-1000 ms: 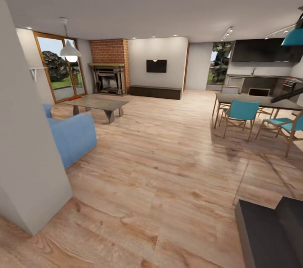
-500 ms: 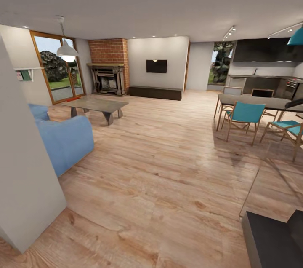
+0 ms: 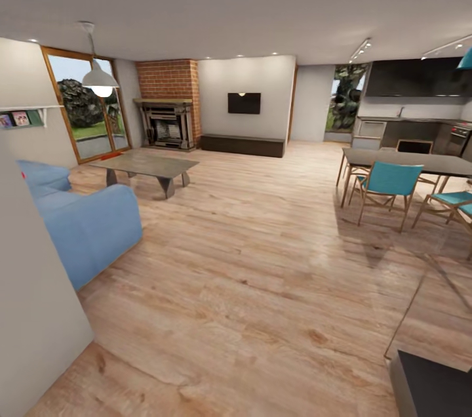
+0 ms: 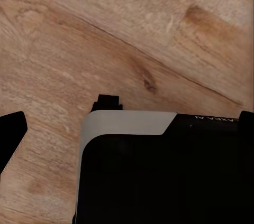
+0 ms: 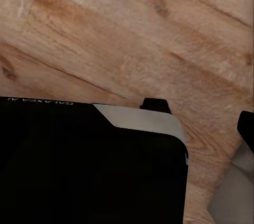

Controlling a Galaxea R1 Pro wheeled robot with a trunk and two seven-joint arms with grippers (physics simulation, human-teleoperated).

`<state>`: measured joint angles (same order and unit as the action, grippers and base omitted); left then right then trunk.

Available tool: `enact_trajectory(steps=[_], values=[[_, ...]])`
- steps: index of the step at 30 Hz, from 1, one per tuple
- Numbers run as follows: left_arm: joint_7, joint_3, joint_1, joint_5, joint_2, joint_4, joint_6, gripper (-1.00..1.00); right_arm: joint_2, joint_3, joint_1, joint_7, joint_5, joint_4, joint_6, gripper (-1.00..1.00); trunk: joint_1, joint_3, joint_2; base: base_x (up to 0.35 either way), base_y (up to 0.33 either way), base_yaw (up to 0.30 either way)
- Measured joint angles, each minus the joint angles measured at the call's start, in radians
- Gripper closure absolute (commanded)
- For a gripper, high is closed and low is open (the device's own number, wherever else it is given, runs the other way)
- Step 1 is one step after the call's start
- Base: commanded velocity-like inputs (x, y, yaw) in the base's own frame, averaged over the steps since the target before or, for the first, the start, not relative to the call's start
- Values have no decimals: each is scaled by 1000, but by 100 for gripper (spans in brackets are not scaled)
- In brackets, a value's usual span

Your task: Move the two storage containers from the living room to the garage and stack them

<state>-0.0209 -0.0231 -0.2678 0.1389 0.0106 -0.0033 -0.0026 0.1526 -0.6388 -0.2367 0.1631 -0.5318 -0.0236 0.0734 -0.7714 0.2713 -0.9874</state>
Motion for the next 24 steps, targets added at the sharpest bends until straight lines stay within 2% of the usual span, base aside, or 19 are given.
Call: enact_trajectory(steps=[14, 24], values=[[0, 0, 0, -1, 0, 0, 0, -100, 0, 0, 0, 0, 0, 0, 0, -100, 0, 0, 0, 322, 0, -5], [0, 0, 0, -1, -1, 0, 0, -100, 1, 0, 0, 0, 0, 0, 0, -100, 0, 0, 0, 322, 0, -192]])
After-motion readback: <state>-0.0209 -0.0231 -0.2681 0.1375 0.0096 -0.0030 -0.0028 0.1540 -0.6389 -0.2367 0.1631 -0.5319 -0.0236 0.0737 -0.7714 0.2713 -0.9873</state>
